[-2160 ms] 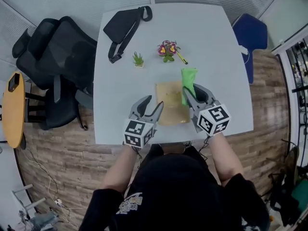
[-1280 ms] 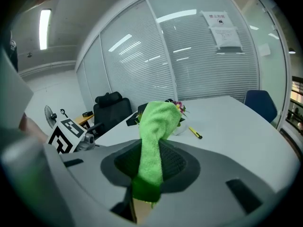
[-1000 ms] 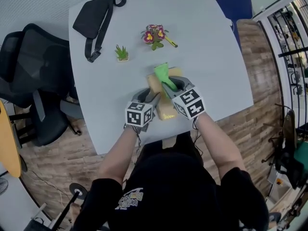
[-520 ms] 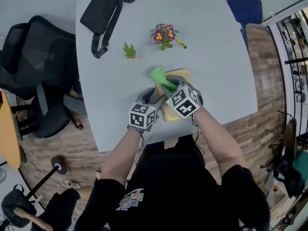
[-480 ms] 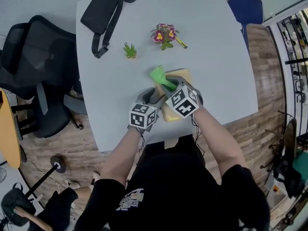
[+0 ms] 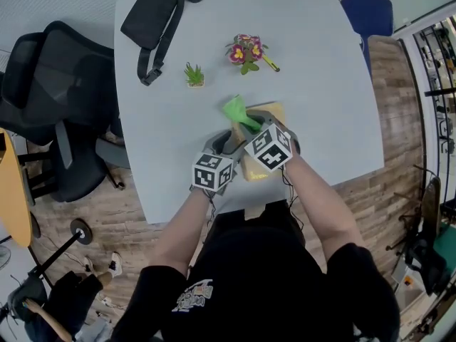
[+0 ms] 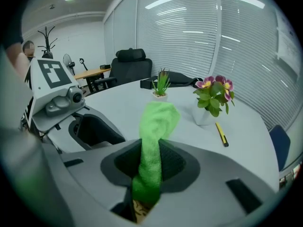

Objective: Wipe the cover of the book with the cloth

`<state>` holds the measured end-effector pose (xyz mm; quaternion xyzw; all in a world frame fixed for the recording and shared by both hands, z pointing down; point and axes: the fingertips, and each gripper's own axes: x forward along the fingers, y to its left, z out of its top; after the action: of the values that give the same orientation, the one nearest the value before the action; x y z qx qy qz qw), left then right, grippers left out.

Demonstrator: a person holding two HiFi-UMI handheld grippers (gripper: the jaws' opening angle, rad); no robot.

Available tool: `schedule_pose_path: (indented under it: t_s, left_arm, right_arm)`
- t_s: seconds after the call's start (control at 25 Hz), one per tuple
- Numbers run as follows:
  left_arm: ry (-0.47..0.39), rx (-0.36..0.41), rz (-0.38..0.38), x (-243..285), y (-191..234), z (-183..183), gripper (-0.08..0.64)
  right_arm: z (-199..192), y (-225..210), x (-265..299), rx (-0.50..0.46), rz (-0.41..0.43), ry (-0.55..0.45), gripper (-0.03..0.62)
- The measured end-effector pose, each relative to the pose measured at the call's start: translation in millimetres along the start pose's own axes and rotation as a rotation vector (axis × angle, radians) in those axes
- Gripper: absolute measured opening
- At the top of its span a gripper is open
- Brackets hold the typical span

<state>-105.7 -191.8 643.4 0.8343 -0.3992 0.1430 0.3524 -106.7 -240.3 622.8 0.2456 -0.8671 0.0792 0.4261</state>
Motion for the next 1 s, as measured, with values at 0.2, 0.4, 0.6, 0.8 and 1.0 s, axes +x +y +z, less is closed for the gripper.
schedule_pose_path:
  t_s: [0.2, 0.4, 0.6, 0.8, 1.0]
  left_arm:
    - [-0.001, -0.001, 0.002, 0.3, 0.3, -0.4, 0.249]
    - [-0.002, -0.001, 0.001, -0.2, 0.0, 0.6, 0.250]
    - [-0.001, -0.001, 0.003, 0.4, 1.1, -0.2, 0.252]
    - [-0.002, -0.001, 0.002, 0.1, 0.7, 0.1, 0.253]
    - [-0.001, 0.000, 0.003, 0.3, 0.6, -0.1, 0.253]
  right_arm:
    - [-8.3, -21.2, -5.3, 0.089, -0.055, -0.018, 0.100]
    - [-21.4, -45.4, -15.9, 0.166, -0.112, -0.030, 0.100]
    - [-39.6, -68.5, -27.5, 0.244, -0.168, -0.042, 0.100]
    - [-59.0, -87.5, -40.7, 0.292, -0.224, -0.042, 0.099]
    - [-70.5, -99.1, -48.0, 0.335, -0.252, -0.033, 0.098]
